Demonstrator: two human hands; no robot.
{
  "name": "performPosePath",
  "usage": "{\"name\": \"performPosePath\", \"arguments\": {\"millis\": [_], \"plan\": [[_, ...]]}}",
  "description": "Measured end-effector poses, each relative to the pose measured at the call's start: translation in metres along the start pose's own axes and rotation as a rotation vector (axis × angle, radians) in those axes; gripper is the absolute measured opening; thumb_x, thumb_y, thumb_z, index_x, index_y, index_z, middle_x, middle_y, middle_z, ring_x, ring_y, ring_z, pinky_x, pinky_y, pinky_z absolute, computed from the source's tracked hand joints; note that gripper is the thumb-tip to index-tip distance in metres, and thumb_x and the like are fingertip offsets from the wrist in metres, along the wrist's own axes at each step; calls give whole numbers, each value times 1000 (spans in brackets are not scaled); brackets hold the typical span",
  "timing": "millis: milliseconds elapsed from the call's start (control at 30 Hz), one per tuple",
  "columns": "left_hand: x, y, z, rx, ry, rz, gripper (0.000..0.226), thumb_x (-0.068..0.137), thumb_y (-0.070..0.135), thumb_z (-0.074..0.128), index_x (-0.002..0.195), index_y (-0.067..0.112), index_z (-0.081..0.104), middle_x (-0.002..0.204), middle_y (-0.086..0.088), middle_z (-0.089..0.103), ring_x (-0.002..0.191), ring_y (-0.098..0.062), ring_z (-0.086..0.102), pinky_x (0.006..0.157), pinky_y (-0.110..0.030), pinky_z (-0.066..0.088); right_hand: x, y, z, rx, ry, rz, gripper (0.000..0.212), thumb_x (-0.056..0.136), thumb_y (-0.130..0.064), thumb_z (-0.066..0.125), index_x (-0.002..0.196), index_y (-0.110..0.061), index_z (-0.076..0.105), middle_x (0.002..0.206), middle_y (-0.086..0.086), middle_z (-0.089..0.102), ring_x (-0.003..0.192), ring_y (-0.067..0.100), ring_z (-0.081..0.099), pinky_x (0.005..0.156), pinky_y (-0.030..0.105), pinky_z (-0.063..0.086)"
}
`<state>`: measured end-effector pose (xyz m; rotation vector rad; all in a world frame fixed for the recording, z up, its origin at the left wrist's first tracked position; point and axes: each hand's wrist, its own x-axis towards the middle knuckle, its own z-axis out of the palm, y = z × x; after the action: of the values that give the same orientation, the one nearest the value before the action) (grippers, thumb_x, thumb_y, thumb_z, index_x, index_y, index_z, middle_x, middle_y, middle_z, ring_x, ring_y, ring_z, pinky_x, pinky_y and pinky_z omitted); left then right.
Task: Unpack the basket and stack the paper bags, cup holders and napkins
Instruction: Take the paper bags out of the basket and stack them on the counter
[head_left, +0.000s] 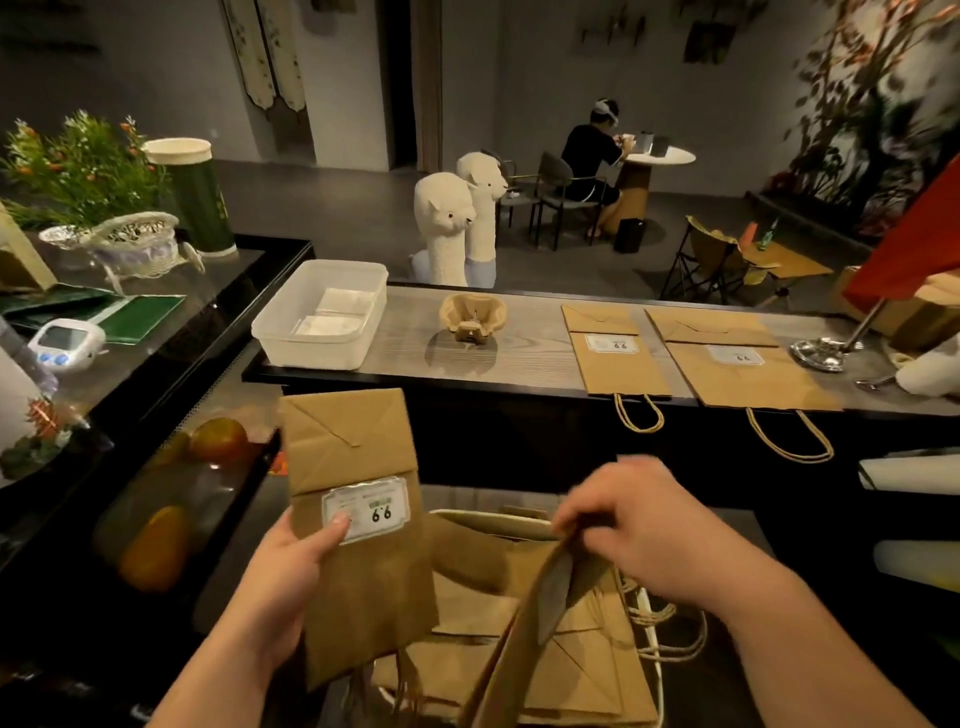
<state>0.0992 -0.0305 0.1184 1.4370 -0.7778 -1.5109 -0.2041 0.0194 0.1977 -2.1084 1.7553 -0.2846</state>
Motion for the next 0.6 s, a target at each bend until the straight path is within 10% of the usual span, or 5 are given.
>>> {"name": "performPosePath", "arguments": {"millis": [100,367,500,600], "plan": [[-4,4,15,137,-182,-85,23,98,16,63,121,20,63,101,-13,79,93,-34,77,89,-56,58,20,-21,15,-287,134,-198,12,94,-37,64,99,-47,68,110,-23,58,130,8,36,122,54,-1],[-9,0,65,180,-331,-89,58,109,50,27,136,14,63,122,-9,71,88,-20,78,82,-39,61,67,-27,56,-219,352,-409,29,86,-26,75,114,-34,70,147,4,45,146,28,20,117,54,17],[-16,4,66,383,-380,186,30,93,38,65,119,23,68,106,-5,79,94,-25,77,85,-51,62,86,-26,52,-158,533,-300,78,73,-51,83,139,-31,46,146,4,38,140,27,27,115,49,27],[-9,6,61,101,-223,182,22,91,22,70,113,26,67,102,-8,79,87,-27,77,77,-49,61,85,-18,42,212,539,-42,91,73,-66,72,147,-31,33,150,-2,33,140,18,27,116,37,26]]}}
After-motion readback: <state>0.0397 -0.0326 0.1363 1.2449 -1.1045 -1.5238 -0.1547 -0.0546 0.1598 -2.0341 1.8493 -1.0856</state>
